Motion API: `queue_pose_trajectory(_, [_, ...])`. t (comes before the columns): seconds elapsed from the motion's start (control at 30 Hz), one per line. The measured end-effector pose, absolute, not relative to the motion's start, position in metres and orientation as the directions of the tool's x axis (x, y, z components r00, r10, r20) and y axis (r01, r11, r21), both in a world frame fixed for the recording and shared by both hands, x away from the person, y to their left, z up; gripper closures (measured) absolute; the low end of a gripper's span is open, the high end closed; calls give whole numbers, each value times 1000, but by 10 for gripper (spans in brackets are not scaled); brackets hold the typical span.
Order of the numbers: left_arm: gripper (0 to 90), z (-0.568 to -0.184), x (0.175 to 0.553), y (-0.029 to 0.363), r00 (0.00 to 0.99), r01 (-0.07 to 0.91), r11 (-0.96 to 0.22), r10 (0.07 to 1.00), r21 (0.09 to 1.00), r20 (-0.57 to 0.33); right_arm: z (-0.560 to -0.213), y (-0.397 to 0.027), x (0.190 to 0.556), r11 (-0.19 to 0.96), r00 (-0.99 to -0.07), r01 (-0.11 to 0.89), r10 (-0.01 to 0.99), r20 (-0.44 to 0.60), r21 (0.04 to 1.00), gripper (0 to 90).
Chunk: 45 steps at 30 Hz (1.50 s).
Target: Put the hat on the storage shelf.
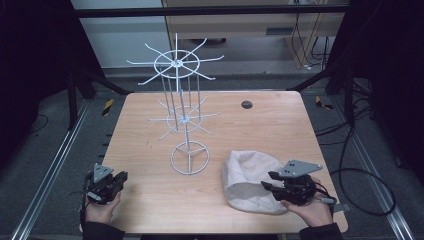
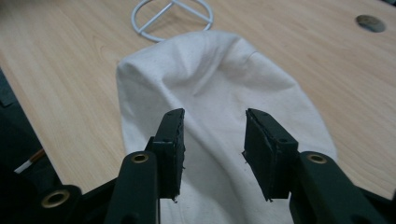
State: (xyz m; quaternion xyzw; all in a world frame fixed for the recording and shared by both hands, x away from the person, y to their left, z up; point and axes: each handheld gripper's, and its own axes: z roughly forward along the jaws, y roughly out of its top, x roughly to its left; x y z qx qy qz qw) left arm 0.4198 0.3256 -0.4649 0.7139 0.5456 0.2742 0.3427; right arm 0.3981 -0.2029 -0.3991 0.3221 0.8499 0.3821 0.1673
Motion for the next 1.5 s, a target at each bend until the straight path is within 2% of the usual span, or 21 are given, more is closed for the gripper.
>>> queue_pose_trajectory(0.17, [797, -466, 421, 325, 258, 590, -182, 966, 787, 30, -404, -192, 404, 545, -768, 418, 639, -38, 727, 562])
queue_pose_trajectory(0.6, [593, -471, 424, 321, 265, 587, -243, 959, 772, 100, -418, -181, 423, 647, -812, 427, 581, -47, 632, 563])
queue_pose_trajectory(0.77, [561, -472, 425, 321, 261, 588, -246, 959, 771, 107, -423, -176, 428, 676, -824, 428, 564, -47, 600, 622])
queue_pose_trajectory(1.2, [540, -471, 424, 322, 249, 583, -229, 964, 780, 96, -427, -168, 438, 736, -833, 439, 549, -74, 514, 866])
queue_pose_trajectory(1.5, [527, -472, 424, 322, 254, 588, -235, 962, 774, 99, -415, -171, 438, 721, -824, 441, 561, -76, 535, 884])
